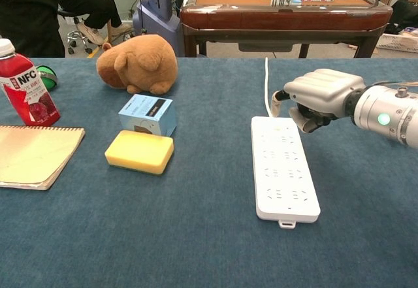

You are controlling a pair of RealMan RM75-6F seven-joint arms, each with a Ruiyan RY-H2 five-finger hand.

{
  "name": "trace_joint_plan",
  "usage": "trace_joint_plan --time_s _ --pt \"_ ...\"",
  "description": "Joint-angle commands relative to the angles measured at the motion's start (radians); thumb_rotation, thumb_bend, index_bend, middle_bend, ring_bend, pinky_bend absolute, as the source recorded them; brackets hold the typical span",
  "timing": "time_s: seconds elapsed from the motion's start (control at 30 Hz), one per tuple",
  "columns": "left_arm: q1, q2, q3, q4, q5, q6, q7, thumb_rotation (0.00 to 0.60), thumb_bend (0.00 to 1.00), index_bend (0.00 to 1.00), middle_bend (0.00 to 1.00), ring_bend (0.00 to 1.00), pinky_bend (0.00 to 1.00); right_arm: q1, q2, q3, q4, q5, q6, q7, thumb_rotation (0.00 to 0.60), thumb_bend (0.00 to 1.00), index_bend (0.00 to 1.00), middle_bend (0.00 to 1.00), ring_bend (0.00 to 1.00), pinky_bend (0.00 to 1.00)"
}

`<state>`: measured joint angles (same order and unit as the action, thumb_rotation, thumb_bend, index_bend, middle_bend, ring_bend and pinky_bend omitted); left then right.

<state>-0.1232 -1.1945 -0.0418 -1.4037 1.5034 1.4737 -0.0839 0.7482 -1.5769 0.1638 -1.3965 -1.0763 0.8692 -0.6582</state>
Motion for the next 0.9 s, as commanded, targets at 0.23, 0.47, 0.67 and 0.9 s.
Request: trace_joint_plan --time_s 0.23,0.47,0.67,0.9 --pt "-0.001 -0.001 -0.001 -0.001 -0.005 -0.006 0.007 0.6 0.13 0.5 0.56 0.44 0.72 0.015 -0.006 -0.02 0.005 0.028 -0.003 -0.004 0.6 0.72 0.29 1.0 1.0 1.0" --pt "-0.001 0.0 -0.003 -0.001 -0.006 -0.006 0.006 0.6 0.13 0.5 0.56 0.44 0.72 0.025 -0.012 -0.034 0.011 0.042 -0.001 -0.007 0.6 0.72 0.29 0.99 1.0 1.0" --pt "-0.001 0.0 -0.003 0.0 -0.006 -0.007 0.005 0.6 0.13 0.5 0.56 0.44 0.71 0.028 -0.014 -0.046 0.015 0.05 0.004 -0.004 0.6 0.72 0.29 1.0 1.0 1.0" --pt "-0.001 -0.002 -0.003 0.002 -0.006 -0.008 0.007 0.6 0.13 0.5 0.56 0.44 0.72 0.03 -0.016 -0.056 0.024 0.054 0.005 0.009 0.6 0.72 0.29 0.99 1.0 1.0"
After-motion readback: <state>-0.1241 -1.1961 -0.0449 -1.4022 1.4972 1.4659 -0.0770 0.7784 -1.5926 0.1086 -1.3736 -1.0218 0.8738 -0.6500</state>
